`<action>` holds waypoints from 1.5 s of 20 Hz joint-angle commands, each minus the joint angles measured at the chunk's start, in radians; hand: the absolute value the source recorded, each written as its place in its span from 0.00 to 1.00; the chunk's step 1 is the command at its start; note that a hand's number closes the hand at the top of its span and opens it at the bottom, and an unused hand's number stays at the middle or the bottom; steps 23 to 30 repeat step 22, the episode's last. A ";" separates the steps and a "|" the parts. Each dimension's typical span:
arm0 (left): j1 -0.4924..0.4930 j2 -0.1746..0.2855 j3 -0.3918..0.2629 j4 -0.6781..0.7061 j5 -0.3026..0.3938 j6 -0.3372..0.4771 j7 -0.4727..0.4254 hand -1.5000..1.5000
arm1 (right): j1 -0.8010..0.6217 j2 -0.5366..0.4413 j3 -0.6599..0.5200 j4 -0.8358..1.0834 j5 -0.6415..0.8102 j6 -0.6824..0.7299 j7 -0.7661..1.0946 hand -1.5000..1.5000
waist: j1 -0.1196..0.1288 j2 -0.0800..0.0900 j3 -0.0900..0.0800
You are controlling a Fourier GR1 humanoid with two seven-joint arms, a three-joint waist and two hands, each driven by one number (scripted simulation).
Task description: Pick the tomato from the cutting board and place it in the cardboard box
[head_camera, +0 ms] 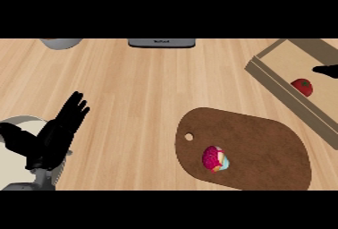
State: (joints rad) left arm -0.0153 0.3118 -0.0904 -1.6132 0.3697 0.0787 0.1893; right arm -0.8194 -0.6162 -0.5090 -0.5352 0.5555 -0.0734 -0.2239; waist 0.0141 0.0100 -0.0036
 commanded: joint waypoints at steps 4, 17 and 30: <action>-0.040 0.074 0.094 -0.007 0.002 0.011 0.020 0.50 | 0.017 -0.103 -0.161 0.068 -0.155 0.055 -0.049 0.00 | -0.002 -0.004 0.006; -0.001 0.099 0.098 -0.033 0.013 -0.013 0.021 0.50 | 0.133 -0.306 -0.248 0.210 -0.260 0.306 -0.220 0.00 | 0.008 -0.003 0.007; -0.085 0.064 0.090 -0.004 0.014 0.023 0.053 0.50 | 0.112 -0.323 -0.232 0.250 -0.245 0.294 -0.246 0.00 | 0.016 0.003 0.008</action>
